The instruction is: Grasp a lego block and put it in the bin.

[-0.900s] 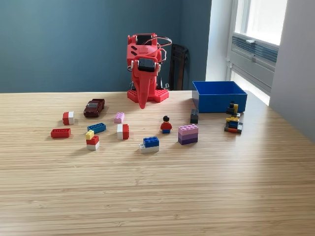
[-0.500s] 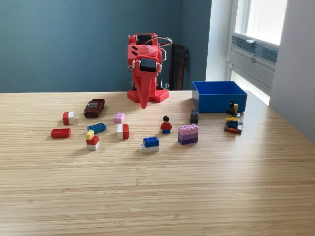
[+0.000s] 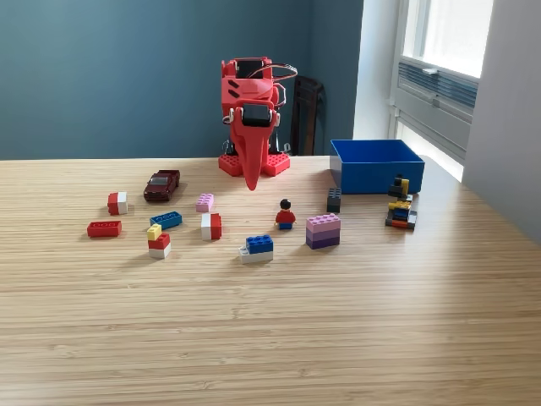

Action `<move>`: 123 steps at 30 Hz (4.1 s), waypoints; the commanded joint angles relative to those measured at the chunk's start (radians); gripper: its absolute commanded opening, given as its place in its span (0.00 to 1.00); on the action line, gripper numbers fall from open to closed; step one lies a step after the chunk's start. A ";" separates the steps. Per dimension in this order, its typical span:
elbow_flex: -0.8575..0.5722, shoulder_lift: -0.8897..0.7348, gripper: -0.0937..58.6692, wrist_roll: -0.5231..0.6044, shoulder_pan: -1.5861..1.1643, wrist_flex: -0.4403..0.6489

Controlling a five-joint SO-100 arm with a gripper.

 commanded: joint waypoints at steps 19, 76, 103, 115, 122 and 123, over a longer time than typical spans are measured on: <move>-0.675 -0.897 0.47 0.008 -0.166 0.209; -1.213 -1.471 0.68 -0.098 -0.574 0.620; -1.266 -1.474 0.62 0.000 -0.600 0.586; -1.290 -1.496 0.47 0.023 -0.597 0.555; -1.315 -1.643 0.45 0.012 -0.583 0.549; -1.318 -1.661 0.45 0.011 -0.581 0.545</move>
